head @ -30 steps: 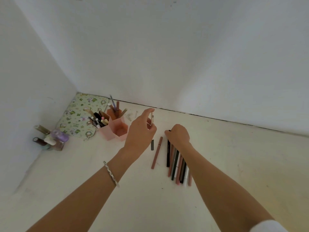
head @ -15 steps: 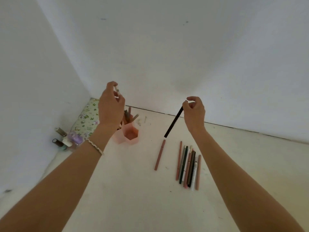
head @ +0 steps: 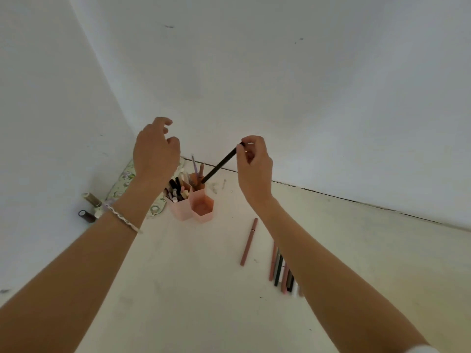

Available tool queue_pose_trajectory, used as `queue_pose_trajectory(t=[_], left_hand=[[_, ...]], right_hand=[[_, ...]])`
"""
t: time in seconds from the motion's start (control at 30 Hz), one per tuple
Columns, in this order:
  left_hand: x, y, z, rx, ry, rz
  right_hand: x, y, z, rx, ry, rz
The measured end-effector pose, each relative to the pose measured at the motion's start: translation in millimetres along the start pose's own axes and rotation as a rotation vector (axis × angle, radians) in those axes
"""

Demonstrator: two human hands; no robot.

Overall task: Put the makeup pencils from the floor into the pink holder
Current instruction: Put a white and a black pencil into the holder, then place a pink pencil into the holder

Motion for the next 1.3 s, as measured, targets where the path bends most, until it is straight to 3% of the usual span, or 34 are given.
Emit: queue_pose_trajectory(t=[0.3, 0.37, 0.47, 0.57, 0.73, 0.93, 1.1, 1.3], left_hand=[[-6, -20, -6, 0.037, -0.161, -0.052], [-17, -31, 4, 0.052, -0.156, -0.027], [-41, -56, 30, 0.078, -0.117, 0.091], [-61, -91, 74, 0.250, -0.034, 0.167], [-64, -158, 159, 0.646, 0.203, 0.168], [-48, -197, 198, 0.746, 0.343, 0.181], [-69, -175, 185, 0.614, 0.141, 0.180], [-107, -125, 140, 0.357, -0.152, 0.240]], right_hand=[[-29, -28, 55, 0.404, -0.415, -0.205], [-27, -28, 45, 0.371, -0.406, -0.244], [-23, -18, 11, 0.165, -0.290, -0.182], [-30, -6, -29, 0.063, -0.259, -0.036], [-58, -8, -89, 0.046, -0.285, 0.100], [-96, -32, -124, 0.121, -0.342, 0.233], [-116, -40, -129, 0.182, -0.469, 0.349], [-148, -46, -108, 0.413, -0.910, 0.454]])
Point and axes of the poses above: each hand's wrist, its own y-axis towards the middle knuckle, its own z-axis out of the palm, x = y × z, the point moved 4 cm from there along y, towards the middle knuckle, and after that the axes turned 1 degree about y, right-handed, at the moved point
